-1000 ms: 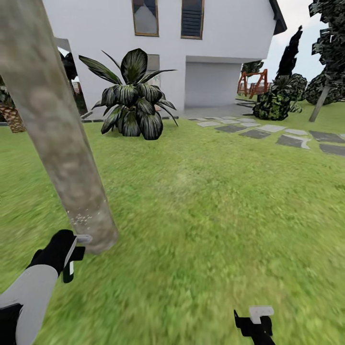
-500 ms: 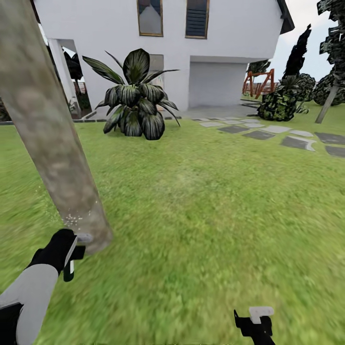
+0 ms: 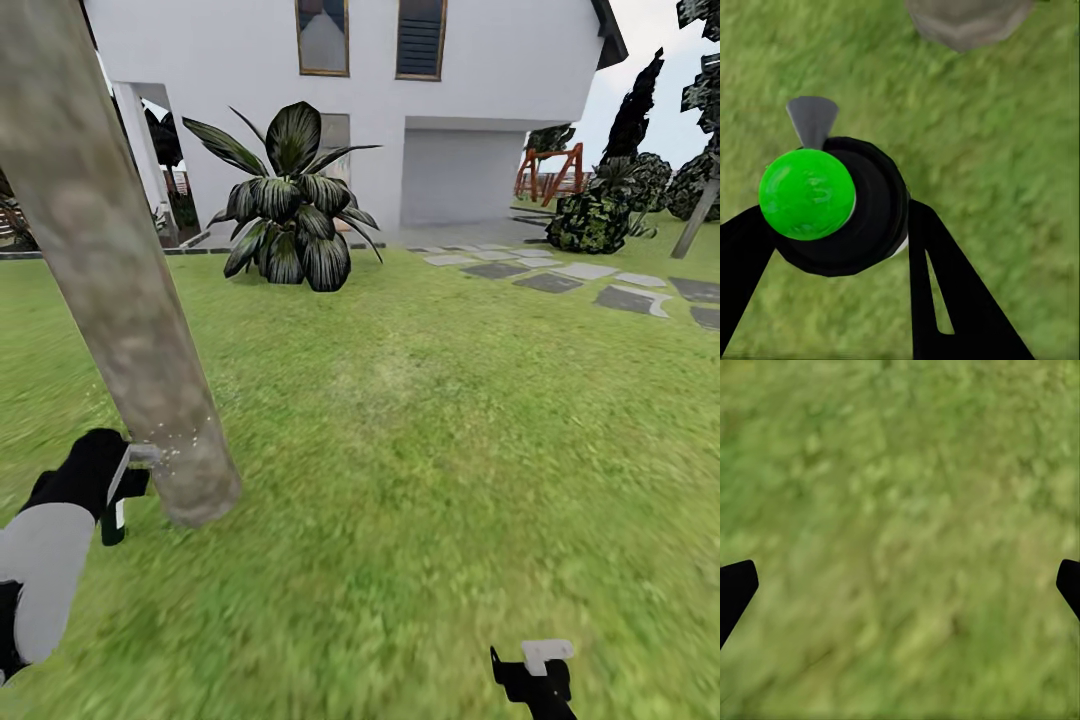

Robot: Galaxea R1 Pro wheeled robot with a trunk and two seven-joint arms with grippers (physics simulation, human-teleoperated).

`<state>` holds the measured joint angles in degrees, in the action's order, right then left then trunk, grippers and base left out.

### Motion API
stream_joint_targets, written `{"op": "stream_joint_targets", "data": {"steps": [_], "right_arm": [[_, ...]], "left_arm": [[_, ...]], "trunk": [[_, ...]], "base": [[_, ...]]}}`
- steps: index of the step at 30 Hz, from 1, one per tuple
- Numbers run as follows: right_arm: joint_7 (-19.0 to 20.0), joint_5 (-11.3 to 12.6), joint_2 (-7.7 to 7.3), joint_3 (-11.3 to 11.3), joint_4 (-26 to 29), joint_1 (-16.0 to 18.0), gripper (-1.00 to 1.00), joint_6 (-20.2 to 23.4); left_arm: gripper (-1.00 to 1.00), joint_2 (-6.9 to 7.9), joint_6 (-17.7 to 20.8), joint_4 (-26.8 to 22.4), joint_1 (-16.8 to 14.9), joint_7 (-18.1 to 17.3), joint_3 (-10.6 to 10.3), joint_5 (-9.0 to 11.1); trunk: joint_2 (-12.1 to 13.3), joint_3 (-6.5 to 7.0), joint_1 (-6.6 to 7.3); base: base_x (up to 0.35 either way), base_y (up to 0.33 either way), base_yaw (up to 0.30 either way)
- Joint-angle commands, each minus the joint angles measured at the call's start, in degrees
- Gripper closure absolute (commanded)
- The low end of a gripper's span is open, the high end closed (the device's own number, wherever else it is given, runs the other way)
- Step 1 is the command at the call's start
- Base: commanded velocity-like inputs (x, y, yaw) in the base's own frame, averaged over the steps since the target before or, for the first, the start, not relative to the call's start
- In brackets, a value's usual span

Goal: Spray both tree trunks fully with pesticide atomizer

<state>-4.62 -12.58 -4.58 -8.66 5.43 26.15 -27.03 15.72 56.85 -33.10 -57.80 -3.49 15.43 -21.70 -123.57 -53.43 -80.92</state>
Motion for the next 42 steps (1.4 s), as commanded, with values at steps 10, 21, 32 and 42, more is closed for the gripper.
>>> {"op": "stream_joint_targets", "data": {"steps": [10,21,32,42], "right_arm": [[-0.2,-0.6,0.01,-0.4,-0.1,0.0,-1.00,-0.1],[-0.2,-0.6,0.02,-0.4,0.0,0.0,-1.00,-0.2],[-0.2,-0.6,0.14,-0.4,0.0,0.0,-1.00,-0.1],[-0.2,-0.6,0.25,-0.4,0.0,0.0,-1.00,-0.2]], "left_arm": [[1.00,-1.47,0.3,-0.1,0.8,-0.3,-4.2,0.3],[1.00,-1.49,0.3,-0.1,0.9,-0.3,-4.0,0.4],[1.00,-1.48,0.3,0.0,0.9,-0.2,-3.8,0.4],[1.00,0.55,0.3,0.1,1.1,0.0,-3.9,0.1]], "trunk": [[0.0,-0.05,0.01],[0.0,-0.05,0.01],[0.0,-0.05,0.01],[0.0,-0.05,0.01]], "base": [[0.096,0.000,0.000],[0.175,-0.184,0.000],[0.001,-0.273,0.085],[0.071,-0.258,0.241]]}}
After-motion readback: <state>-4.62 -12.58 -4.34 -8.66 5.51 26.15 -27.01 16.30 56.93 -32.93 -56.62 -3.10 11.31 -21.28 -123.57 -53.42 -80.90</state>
